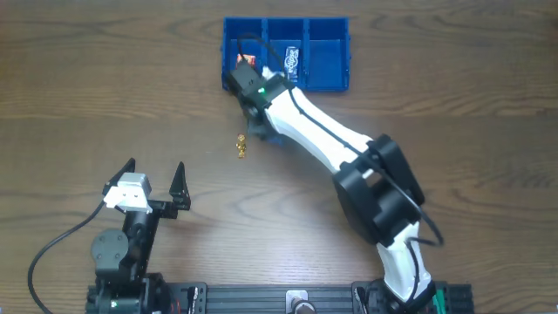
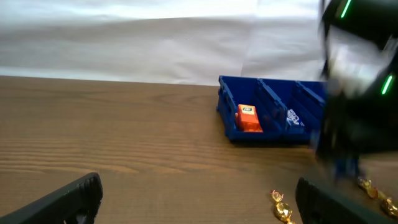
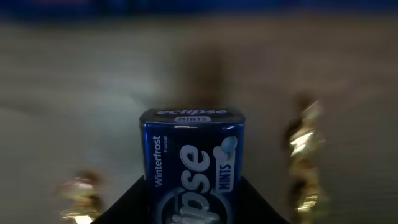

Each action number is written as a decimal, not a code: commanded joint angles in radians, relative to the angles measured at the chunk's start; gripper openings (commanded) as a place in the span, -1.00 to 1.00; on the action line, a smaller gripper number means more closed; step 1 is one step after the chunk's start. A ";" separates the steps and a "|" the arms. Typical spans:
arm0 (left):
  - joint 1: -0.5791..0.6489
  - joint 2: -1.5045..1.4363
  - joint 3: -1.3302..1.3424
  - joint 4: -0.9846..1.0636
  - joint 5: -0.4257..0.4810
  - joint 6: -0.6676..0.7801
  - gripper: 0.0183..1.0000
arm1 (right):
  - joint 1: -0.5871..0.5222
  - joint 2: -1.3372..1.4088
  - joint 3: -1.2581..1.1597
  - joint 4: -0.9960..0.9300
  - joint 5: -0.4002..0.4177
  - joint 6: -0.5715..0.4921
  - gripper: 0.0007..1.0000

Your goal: Sort Candies Into Trays

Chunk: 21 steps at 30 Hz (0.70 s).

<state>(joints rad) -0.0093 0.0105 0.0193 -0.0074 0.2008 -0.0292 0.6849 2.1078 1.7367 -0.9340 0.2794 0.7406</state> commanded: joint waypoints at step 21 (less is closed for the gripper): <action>0.004 -0.006 -0.014 -0.048 0.029 -0.004 1.00 | -0.164 0.062 0.294 0.179 0.146 -0.323 -0.75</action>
<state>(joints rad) -0.0093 0.0105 0.0193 -0.0074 0.2008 -0.0292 0.5331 2.1292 2.0335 -0.7643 0.4622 0.4389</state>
